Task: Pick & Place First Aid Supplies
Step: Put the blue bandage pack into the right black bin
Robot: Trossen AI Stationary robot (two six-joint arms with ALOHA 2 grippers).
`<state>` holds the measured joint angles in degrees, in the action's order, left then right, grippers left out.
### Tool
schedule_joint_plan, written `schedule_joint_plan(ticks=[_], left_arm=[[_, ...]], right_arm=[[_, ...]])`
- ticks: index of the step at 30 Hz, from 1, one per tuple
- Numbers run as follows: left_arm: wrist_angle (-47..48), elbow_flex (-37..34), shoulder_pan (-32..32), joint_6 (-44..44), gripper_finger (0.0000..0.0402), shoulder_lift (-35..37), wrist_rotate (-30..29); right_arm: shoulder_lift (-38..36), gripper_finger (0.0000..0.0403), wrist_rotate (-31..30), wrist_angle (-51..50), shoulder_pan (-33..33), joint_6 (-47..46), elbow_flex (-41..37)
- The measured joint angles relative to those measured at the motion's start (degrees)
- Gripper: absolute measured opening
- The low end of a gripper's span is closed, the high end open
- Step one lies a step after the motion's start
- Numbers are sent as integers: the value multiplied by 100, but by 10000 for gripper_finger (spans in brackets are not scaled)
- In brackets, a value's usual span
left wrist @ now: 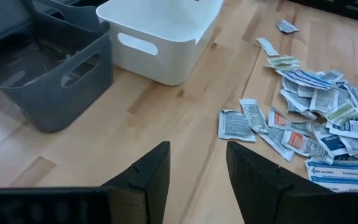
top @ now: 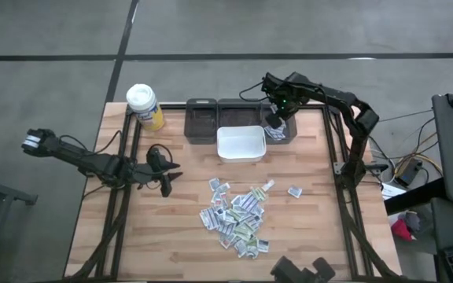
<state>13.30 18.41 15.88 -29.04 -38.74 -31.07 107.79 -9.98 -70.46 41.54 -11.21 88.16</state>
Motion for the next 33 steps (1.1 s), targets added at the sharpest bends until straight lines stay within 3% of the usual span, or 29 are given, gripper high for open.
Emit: schedule_joint_plan(ticks=[13,18,22,33], left_arm=[[2,-2,0,37,161,0,-11],[3,-2,0,37,161,0,-11],[4,-1,0,48,161,1,-11],[7,0,0,114,161,0,-13]], right_arm=[[-19,69,321,-139,-2,291,76],[-224,87,1307,-1241,-24,184,289],[-701,94,1904,-1971,-242,-147,264],[-2539,79,2063,-1857,-1479,-960,-602]])
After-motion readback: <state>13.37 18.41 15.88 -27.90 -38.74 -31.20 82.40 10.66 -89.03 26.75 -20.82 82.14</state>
